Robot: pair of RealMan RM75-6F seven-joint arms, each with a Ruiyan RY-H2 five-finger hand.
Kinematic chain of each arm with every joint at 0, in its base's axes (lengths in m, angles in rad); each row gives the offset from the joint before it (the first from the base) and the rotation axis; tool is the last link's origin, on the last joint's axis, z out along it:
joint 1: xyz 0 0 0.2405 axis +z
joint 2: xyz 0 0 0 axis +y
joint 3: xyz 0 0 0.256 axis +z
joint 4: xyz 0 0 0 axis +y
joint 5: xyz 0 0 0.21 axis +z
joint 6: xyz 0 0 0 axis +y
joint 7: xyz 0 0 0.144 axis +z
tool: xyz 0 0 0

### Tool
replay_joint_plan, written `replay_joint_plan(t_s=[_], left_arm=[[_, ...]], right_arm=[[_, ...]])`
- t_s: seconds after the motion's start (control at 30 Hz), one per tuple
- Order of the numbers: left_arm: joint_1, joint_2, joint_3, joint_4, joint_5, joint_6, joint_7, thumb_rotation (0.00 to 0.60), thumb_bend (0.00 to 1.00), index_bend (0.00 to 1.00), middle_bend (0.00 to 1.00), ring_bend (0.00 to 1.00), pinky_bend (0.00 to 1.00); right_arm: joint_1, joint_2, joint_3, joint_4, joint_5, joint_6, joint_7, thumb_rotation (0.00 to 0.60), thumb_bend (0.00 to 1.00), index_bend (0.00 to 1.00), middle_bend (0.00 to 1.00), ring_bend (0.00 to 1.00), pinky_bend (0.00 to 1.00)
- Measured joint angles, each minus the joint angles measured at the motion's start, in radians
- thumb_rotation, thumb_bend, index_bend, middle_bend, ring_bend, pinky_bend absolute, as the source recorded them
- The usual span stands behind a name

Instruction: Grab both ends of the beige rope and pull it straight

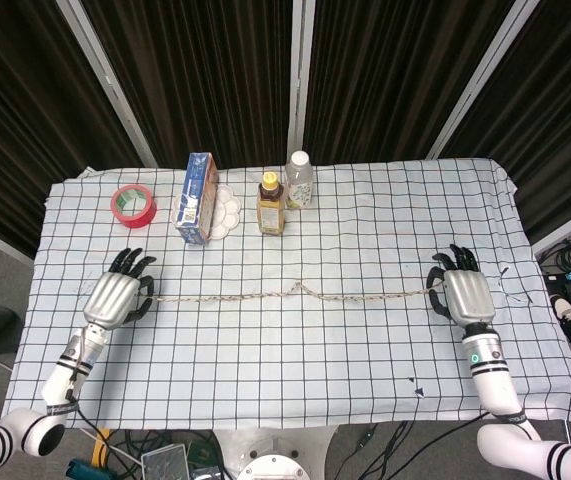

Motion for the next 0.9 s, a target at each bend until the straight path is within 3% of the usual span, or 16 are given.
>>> replay_joint_plan(t_s=[0.37,0.9], left_arm=[[0.04,-0.013,0.008,0.038,0.012,-0.003,-0.019,0.6,0.46,0.63,0.15,0.0,0.0],[0.051,-0.054,-0.009,0.103,0.024,-0.029,-0.04,0.6,0.46,0.62,0.15,0.0,0.0]], right_arm=[[-0.021,-0.018,-0.005,0.074,0.025,-0.017,0.018,0.6,0.53,0.62,0.21,0.0,0.0],[-0.025,-0.122,-0.025,0.224,0.002,-0.046,0.05,0.6,0.53,0.59,0.19,0.0,0.0]])
